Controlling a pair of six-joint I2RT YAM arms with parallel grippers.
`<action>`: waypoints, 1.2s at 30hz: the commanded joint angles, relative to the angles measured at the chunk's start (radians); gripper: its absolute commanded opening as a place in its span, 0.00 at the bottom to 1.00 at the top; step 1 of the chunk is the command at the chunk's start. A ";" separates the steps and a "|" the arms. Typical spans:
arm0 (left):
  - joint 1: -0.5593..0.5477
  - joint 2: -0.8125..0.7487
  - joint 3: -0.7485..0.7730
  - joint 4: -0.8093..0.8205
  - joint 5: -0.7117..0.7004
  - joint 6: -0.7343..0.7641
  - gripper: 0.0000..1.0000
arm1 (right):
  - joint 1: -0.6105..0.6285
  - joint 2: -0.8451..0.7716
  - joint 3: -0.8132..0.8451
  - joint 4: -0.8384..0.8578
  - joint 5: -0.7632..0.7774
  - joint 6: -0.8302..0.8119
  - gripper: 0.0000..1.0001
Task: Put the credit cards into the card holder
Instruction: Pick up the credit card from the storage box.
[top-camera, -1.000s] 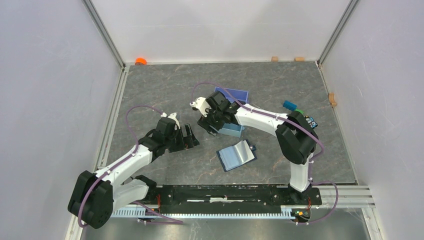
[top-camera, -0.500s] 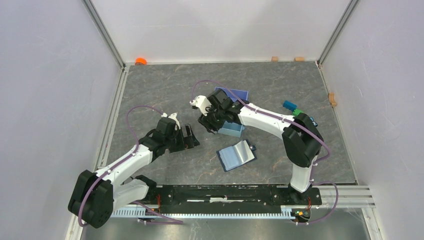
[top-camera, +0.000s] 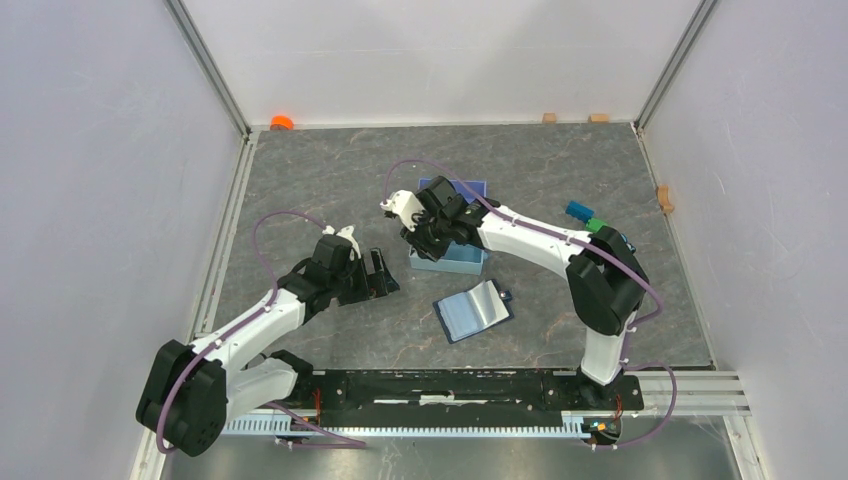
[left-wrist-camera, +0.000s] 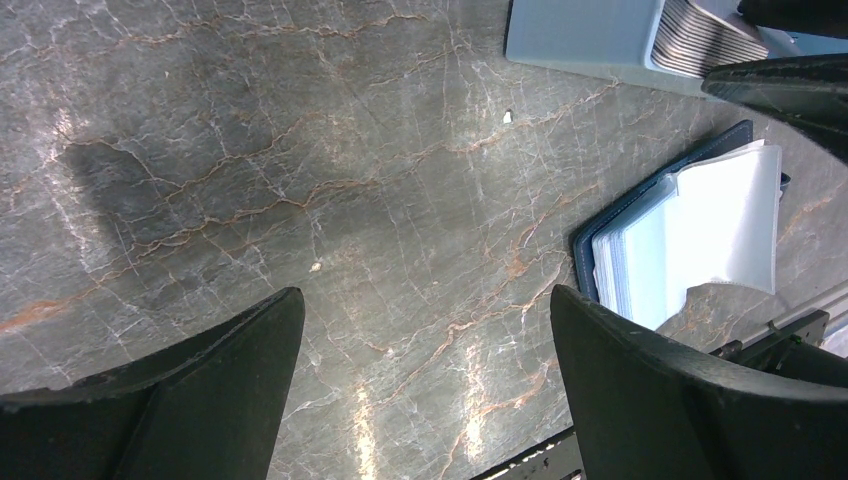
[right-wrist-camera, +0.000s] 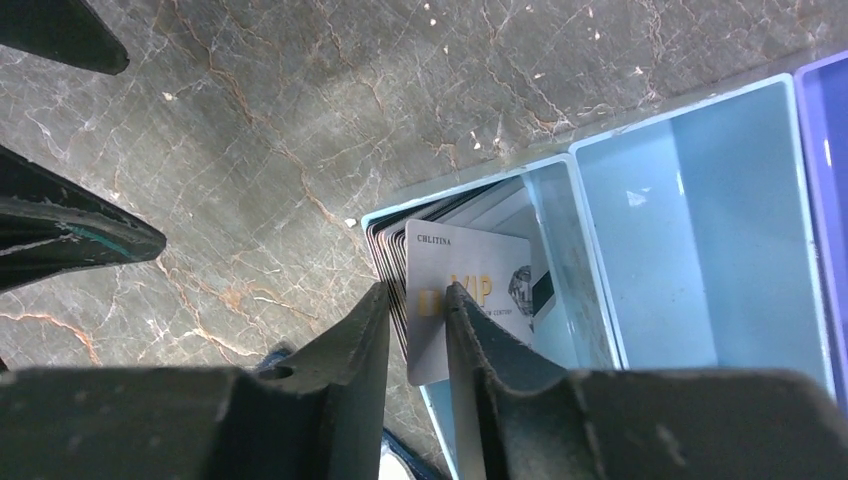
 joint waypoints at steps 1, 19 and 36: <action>0.005 -0.006 -0.003 0.018 0.006 0.043 0.99 | 0.006 -0.059 0.007 -0.017 -0.018 -0.001 0.28; 0.003 -0.096 0.116 -0.017 0.160 0.099 0.95 | 0.006 -0.364 -0.049 0.079 0.132 0.103 0.00; -0.359 -0.085 0.242 0.046 0.506 0.273 0.87 | 0.005 -0.646 -0.307 -0.116 -0.569 0.278 0.00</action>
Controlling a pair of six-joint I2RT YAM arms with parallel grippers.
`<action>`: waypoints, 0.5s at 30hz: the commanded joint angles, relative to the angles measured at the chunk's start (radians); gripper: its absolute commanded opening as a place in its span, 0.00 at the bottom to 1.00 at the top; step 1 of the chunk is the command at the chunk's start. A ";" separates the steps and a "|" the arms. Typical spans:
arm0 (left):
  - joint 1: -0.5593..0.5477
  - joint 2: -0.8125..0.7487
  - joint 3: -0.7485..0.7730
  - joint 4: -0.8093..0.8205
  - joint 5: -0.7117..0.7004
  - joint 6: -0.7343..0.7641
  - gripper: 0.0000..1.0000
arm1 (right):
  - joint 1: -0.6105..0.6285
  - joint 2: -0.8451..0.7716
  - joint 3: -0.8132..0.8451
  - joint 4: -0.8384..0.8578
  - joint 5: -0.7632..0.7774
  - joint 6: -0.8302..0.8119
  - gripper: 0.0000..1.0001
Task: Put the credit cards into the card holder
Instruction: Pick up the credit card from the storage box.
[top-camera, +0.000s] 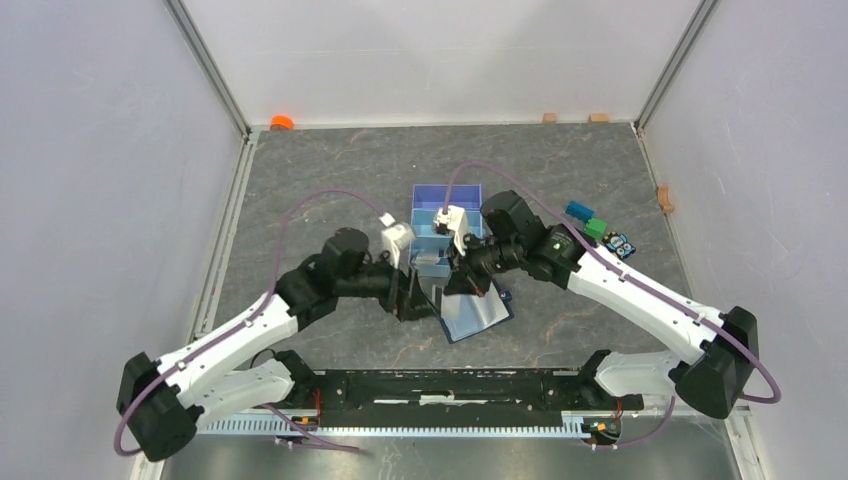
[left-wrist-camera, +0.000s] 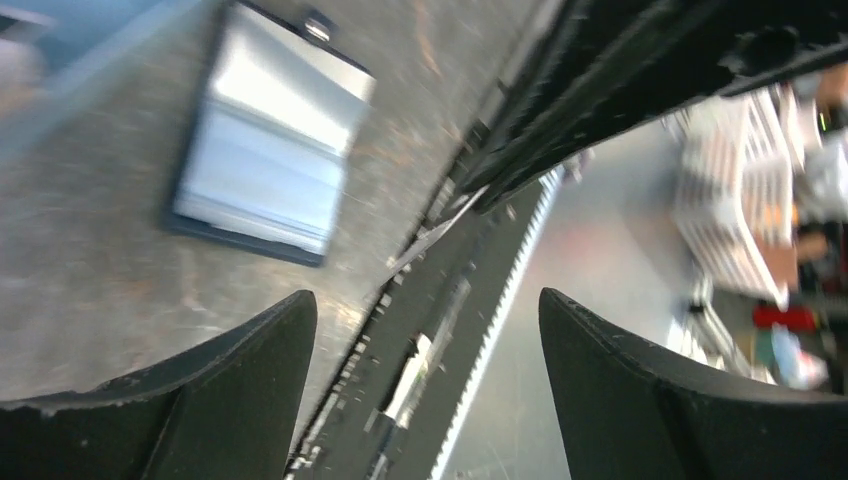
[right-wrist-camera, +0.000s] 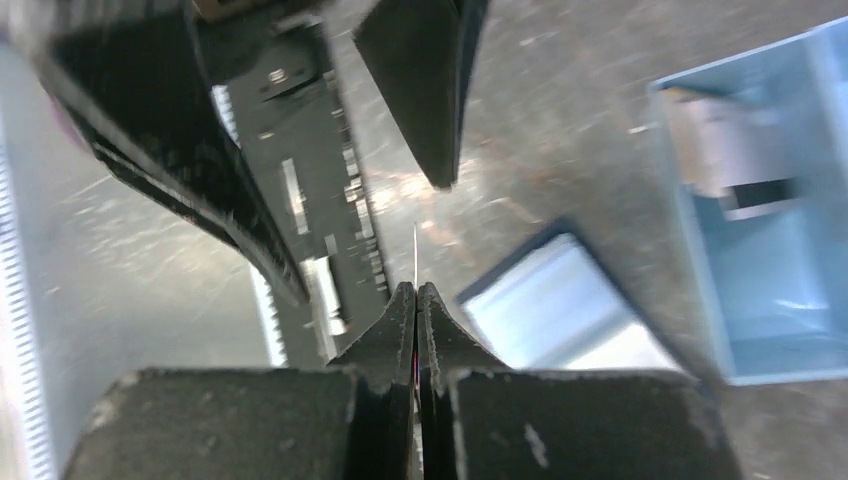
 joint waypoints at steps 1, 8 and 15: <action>-0.126 0.058 0.047 0.038 0.145 0.086 0.84 | 0.002 -0.067 -0.056 0.019 -0.238 0.089 0.00; -0.177 0.046 0.030 0.055 0.157 0.081 0.49 | 0.003 -0.102 -0.074 0.051 -0.276 0.118 0.00; -0.198 0.026 -0.001 0.113 0.132 0.035 0.02 | 0.000 -0.117 -0.081 0.081 -0.258 0.144 0.35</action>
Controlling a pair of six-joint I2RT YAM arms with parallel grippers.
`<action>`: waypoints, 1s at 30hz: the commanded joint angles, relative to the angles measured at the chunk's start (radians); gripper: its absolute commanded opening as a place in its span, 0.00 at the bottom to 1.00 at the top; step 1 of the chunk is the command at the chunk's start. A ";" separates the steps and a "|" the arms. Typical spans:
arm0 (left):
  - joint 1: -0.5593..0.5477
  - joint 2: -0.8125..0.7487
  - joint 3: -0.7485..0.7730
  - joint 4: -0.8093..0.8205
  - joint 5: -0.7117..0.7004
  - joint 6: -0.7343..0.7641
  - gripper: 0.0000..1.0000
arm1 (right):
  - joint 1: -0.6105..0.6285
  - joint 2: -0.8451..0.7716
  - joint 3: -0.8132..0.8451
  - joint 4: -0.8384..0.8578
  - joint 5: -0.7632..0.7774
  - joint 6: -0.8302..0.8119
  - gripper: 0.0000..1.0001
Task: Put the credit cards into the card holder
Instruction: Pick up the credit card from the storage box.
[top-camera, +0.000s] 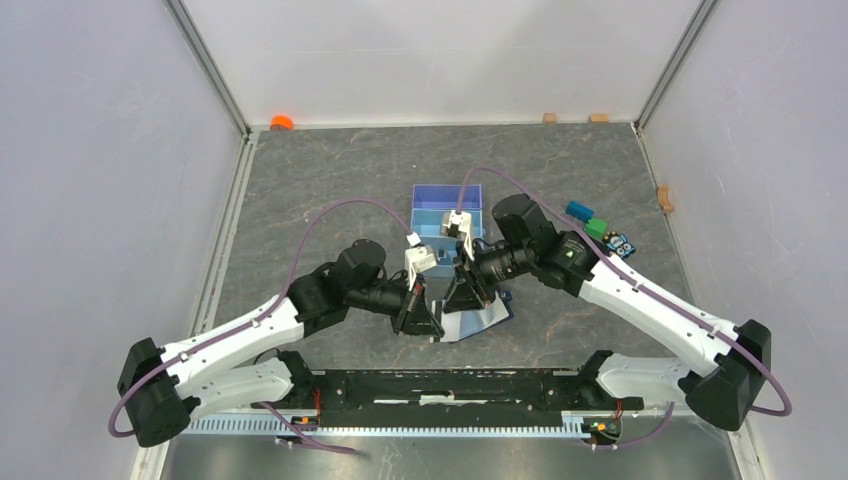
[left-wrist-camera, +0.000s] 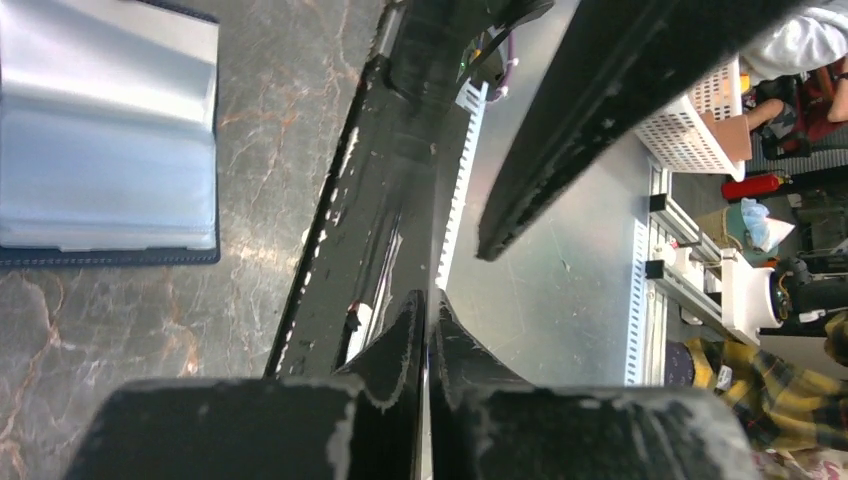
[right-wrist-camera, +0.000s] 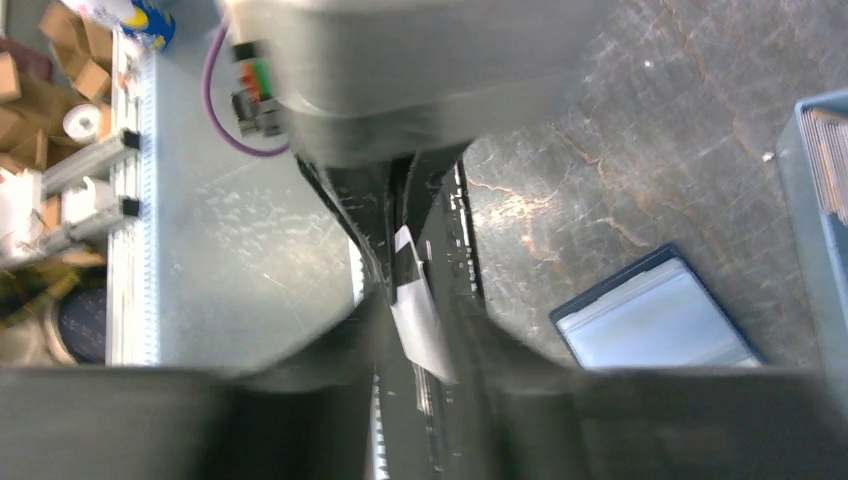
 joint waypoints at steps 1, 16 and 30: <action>-0.012 -0.048 -0.029 0.115 -0.020 -0.039 0.02 | -0.008 -0.040 -0.007 0.038 0.040 0.036 0.52; -0.019 -0.130 -0.240 0.528 -0.200 -0.330 0.02 | -0.075 -0.228 -0.411 0.665 0.056 0.470 0.32; -0.039 0.074 -0.232 0.304 -0.467 -0.516 0.68 | -0.276 -0.110 -0.473 0.320 0.157 0.273 0.00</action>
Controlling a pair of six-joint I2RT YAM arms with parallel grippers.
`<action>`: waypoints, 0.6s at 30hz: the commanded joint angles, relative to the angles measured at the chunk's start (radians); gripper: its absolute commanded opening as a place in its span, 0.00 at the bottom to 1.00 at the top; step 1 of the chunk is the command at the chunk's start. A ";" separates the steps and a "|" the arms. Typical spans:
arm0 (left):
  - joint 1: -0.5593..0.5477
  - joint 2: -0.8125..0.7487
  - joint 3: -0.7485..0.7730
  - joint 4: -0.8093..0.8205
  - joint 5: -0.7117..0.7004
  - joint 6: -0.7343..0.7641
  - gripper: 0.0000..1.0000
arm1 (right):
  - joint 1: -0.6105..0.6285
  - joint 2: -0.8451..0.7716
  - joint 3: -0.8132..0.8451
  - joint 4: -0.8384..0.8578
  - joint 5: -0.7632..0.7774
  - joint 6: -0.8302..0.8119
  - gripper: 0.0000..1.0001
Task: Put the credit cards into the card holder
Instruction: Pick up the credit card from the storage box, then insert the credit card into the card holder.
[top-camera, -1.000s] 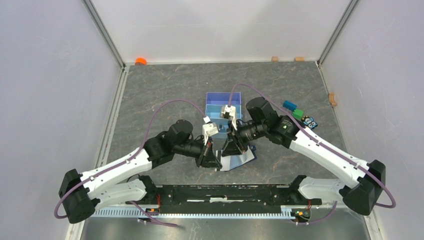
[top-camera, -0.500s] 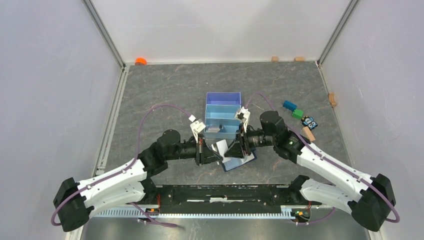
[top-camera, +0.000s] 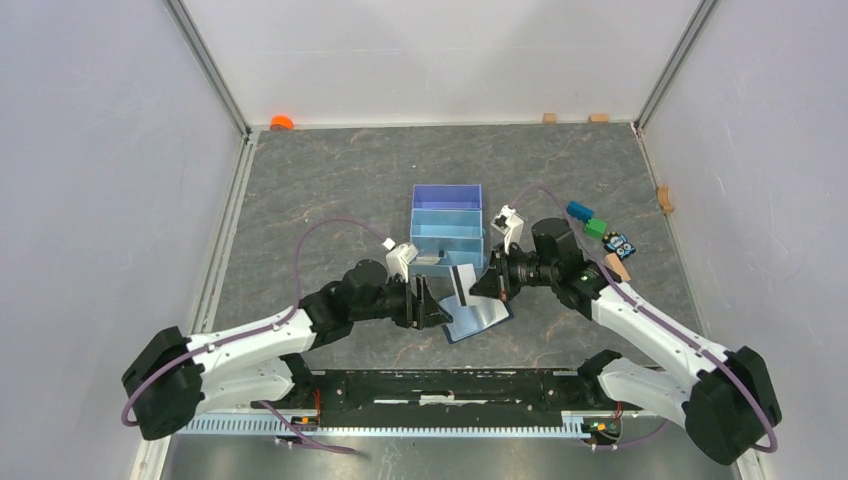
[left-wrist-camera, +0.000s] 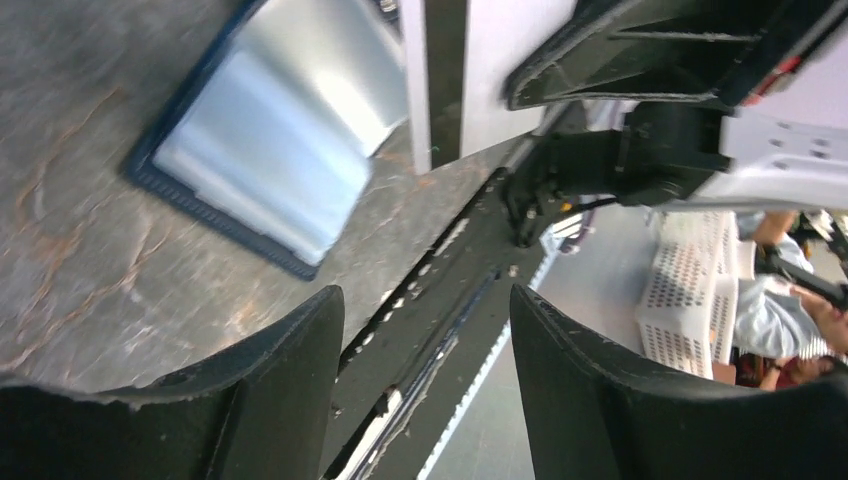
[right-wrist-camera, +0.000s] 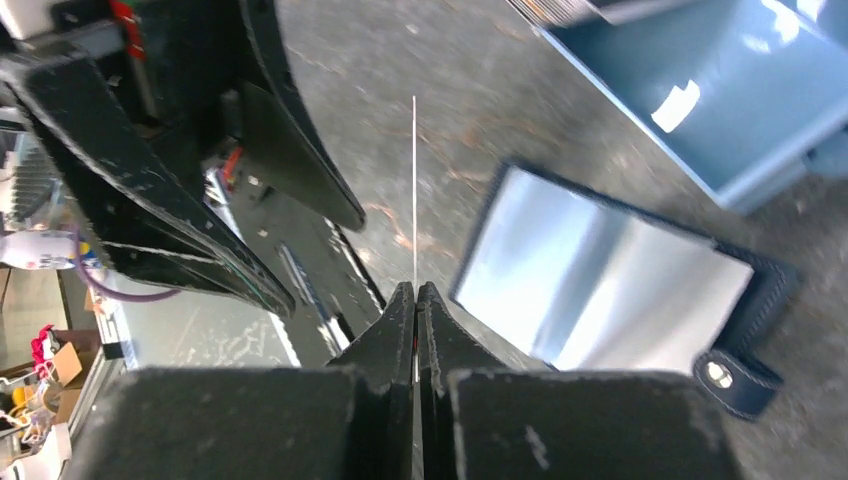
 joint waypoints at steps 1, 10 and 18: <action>-0.022 0.076 0.011 -0.057 -0.129 -0.129 0.68 | -0.040 0.070 -0.037 -0.087 0.017 -0.085 0.00; -0.031 0.210 0.007 -0.022 -0.191 -0.209 0.68 | -0.132 0.171 -0.078 -0.126 -0.004 -0.151 0.00; -0.031 0.332 0.017 0.065 -0.177 -0.222 0.64 | -0.172 0.237 -0.090 -0.110 -0.027 -0.162 0.00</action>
